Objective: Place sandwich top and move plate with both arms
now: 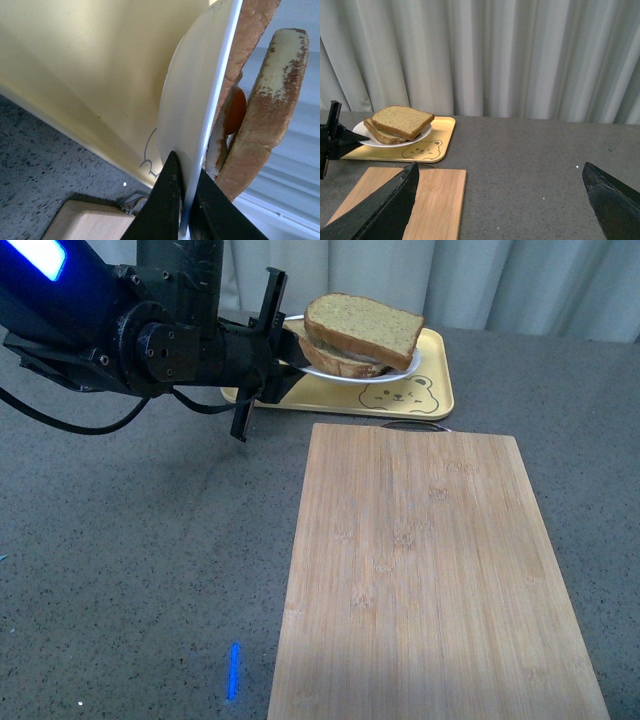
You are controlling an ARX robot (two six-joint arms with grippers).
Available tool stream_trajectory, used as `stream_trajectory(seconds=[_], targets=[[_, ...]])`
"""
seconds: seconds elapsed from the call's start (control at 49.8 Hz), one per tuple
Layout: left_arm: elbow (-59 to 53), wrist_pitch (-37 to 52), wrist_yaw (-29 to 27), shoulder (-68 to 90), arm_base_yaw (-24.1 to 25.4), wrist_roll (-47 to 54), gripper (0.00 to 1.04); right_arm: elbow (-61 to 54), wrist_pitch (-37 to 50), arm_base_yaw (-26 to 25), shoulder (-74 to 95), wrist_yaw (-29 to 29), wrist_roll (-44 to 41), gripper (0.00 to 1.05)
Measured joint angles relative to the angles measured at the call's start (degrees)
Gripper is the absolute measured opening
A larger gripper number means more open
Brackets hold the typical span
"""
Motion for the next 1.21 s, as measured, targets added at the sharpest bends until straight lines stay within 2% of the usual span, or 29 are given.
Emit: stream_trajectory(seconds=[0.261, 0.482, 0.562, 0.783, 0.984, 1.085, 1.125, 1.165, 1.205], targets=[[2.54, -5.86, -1.22, 0.59, -0.63, 1.51, 0.04, 0.0, 0.0, 0.0, 0.0, -0.02, -0.02, 0.95], [2.71, -6.32, -1.84, 0.55, -0.68, 1.81, 0.36, 0.0, 0.0, 0.0, 0.0, -0.02, 0.0, 0.95], [2.01, -6.21, -1.44, -0.13, -0.63, 2.08, 0.5, 0.0, 0.0, 0.0, 0.0, 0.0, 0.0, 0.95], [-8.04, -6.93, -1.95, -10.69, -0.35, 5.68, 1.0, 0.0, 0.0, 0.0, 0.0, -0.02, -0.02, 0.95], [-26.8, -4.92, -3.56, -25.31, -0.37, 12.55, 0.98, 0.0, 0.0, 0.0, 0.0, -0.02, -0.02, 0.95], [-35.78, -4.57, -7.34, -32.68, -0.33, 18.56, 0.98, 0.0, 0.0, 0.0, 0.0, 0.0, -0.02, 0.95], [-39.71, 7.08, -16.68, -32.35, -0.81, 26.21, 0.91, 0.0, 0.0, 0.0, 0.0, 0.0, 0.0, 0.95], [-45.68, 24.15, -27.32, -31.87, -0.74, 40.74, 0.8, 0.0, 0.0, 0.0, 0.0, -0.17, -0.02, 0.95], [-50.84, 34.97, -31.32, -32.3, -0.02, 50.42, 0.71, 0.0, -0.02, 0.0, 0.0, -0.02, 0.0, 0.95]])
